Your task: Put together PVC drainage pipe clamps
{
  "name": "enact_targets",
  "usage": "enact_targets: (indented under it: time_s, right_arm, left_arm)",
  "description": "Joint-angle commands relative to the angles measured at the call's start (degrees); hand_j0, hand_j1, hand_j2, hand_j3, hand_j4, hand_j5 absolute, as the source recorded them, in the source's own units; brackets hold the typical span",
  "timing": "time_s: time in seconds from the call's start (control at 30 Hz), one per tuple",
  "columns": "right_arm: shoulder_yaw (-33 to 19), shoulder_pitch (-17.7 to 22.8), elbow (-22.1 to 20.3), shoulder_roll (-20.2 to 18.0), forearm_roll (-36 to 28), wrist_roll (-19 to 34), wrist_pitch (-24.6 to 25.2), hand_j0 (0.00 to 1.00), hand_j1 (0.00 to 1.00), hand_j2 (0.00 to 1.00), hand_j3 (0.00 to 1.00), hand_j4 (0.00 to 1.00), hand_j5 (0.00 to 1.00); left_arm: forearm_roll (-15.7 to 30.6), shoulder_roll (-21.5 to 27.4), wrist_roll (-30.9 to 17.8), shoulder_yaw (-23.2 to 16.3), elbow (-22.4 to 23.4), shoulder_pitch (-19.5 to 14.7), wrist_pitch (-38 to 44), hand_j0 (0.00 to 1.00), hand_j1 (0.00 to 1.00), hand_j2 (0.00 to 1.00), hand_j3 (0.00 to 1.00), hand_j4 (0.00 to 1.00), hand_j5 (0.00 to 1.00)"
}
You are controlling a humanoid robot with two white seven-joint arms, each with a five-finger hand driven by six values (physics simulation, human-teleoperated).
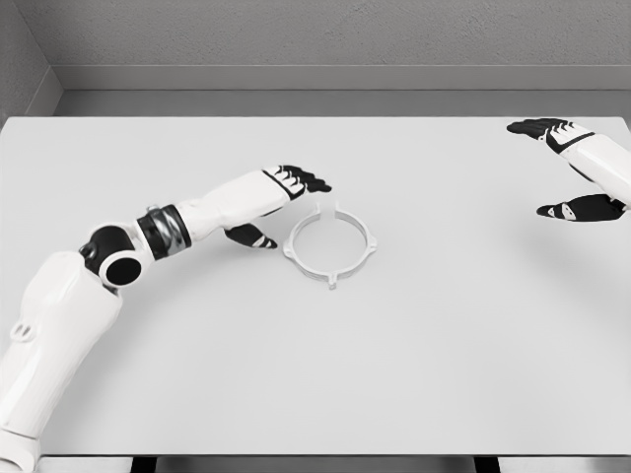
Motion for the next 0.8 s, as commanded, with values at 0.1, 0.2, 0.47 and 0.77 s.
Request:
enact_targets:
  time_s: [0.1, 0.2, 0.47, 0.77]
  right_arm:
    - [0.0, -0.1, 0.0, 0.0, -0.4, 0.0, 0.2, 1.0, 1.0, 1.0, 1.0, 1.0, 1.0]
    - [0.0, -0.2, 0.0, 0.0, -0.4, 0.0, 0.2, 1.0, 1.0, 1.0, 1.0, 1.0, 1.0]
    - [0.0, -0.3, 0.0, 0.0, -0.4, 0.0, 0.2, 1.0, 1.0, 1.0, 1.0, 1.0, 1.0]
    - [-0.1, -0.3, 0.1, 0.0, -0.4, 0.0, 0.2, 1.0, 1.0, 1.0, 1.0, 1.0, 1.0]
  left_arm:
    - [0.3, 0.1, 0.0, 0.1, -0.8, 0.7, 0.1, 1.0, 1.0, 1.0, 1.0, 1.0, 1.0]
    - [-0.1, 0.3, 0.0, 0.1, 0.1, 1.1, 0.1, 1.0, 1.0, 1.0, 1.0, 1.0, 1.0]
    - [-0.5, -0.4, -0.8, -0.2, 0.4, 1.0, 0.1, 1.0, 1.0, 1.0, 1.0, 1.0, 1.0]
    - [-0.5, -1.0, -0.9, -0.3, 0.3, 0.9, 0.1, 1.0, 1.0, 1.0, 1.0, 1.0, 1.0]
